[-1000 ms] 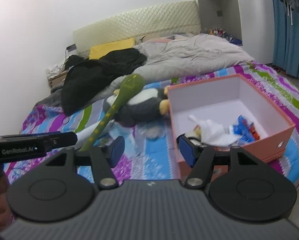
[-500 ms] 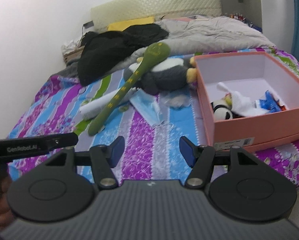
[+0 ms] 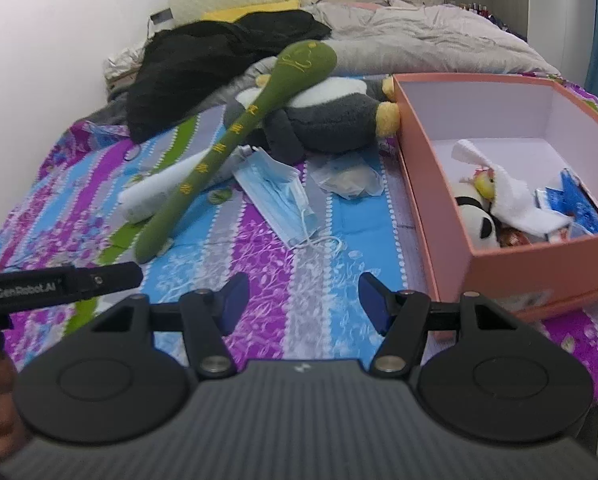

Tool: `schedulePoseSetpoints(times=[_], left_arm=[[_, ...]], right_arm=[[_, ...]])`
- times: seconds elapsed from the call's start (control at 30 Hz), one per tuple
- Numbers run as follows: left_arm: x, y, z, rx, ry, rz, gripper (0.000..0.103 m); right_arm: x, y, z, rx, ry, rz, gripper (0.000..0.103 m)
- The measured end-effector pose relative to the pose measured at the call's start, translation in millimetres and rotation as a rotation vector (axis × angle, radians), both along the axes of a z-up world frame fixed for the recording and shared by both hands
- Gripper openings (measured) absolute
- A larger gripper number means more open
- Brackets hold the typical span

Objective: Organize soft objects

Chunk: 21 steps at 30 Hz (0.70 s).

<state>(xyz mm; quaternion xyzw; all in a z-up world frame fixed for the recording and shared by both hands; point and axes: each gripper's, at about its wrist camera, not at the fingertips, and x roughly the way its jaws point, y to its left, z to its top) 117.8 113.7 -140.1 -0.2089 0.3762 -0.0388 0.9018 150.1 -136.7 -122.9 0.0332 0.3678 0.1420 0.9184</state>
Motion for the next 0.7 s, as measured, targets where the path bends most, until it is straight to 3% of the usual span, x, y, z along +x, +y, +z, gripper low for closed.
schedulePoseSetpoints(times=[0.53, 0.7], left_arm=[[140, 5, -52, -0.284, 0.041, -0.016, 0.052], [184, -3, -68, -0.328, 0.086, -0.028, 0.053]], right_arm=[[114, 21, -50, -0.146, -0.029, -0.034, 0.058], [143, 30, -64, -0.179, -0.049, -0.035, 0.054]])
